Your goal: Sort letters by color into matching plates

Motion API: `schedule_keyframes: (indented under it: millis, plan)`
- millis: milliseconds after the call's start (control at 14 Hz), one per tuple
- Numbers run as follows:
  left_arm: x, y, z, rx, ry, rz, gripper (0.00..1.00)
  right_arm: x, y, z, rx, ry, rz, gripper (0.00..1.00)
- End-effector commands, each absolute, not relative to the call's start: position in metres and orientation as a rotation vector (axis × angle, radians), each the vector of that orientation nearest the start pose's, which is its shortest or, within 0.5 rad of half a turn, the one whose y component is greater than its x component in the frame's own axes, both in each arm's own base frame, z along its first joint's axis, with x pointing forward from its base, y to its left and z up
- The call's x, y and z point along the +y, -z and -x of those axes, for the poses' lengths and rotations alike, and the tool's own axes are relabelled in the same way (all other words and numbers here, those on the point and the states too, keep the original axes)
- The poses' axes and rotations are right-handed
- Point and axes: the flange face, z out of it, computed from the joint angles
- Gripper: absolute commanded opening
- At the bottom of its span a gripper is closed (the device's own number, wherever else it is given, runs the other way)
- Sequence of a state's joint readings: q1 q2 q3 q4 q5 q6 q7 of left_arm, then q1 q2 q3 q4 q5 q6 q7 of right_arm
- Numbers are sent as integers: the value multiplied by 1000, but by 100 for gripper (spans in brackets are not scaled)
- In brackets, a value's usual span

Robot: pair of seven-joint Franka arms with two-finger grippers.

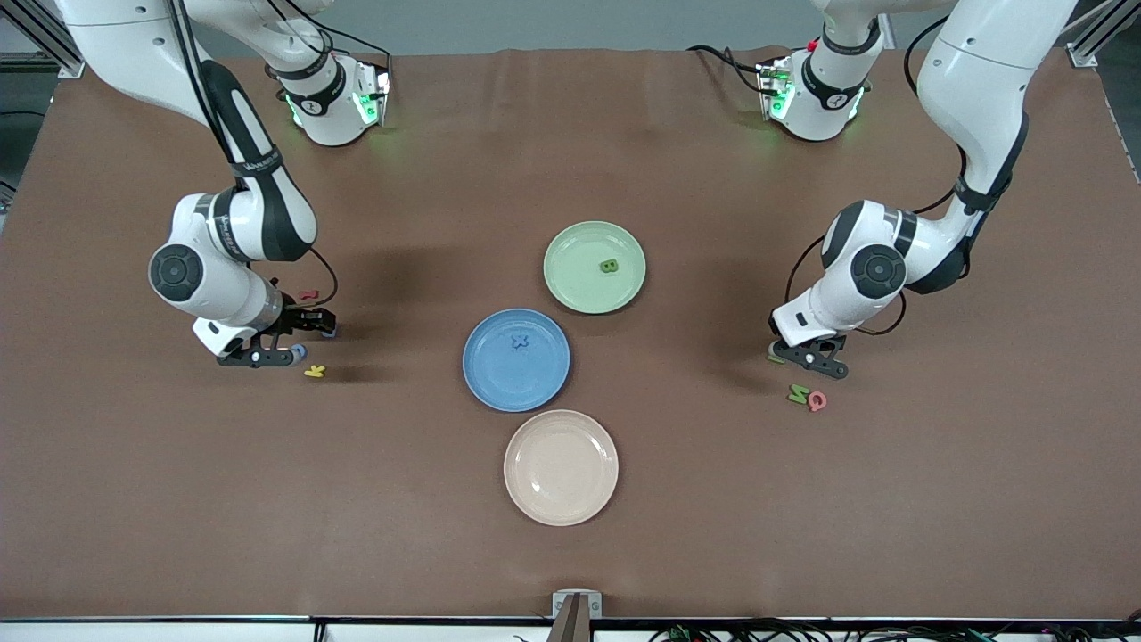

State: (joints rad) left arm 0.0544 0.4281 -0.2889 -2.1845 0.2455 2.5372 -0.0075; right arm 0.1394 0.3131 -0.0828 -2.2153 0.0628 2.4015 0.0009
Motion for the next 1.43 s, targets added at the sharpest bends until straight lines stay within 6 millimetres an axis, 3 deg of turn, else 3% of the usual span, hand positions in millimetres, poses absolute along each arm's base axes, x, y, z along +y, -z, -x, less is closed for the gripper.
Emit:
schedule_keyframes:
  millis: [0, 214, 570, 856, 1141, 1355]
  plan:
    - [-156, -233, -524, 610, -90, 3014, 0, 30, -217, -531, -44, -205, 3122, 67]
    - [-214, -255, -503, 480, -108, 3031, 0, 31, -203, -533, -40, -185, 3124, 67]
    - [-321, -266, -462, 293, -87, 3130, 0, 34, -183, -533, -39, -164, 3127, 66]
    - [-404, -267, -429, 118, -94, 3187, 0, 41, -182, -532, -53, -174, 3126, 61]
    - [-448, -253, -409, 17, -135, 3219, 0, 39, -177, -525, -50, -203, 3125, 59]
    - [-455, -233, -400, -31, -120, 3206, 0, 39, -174, -521, -49, -217, 3125, 55]
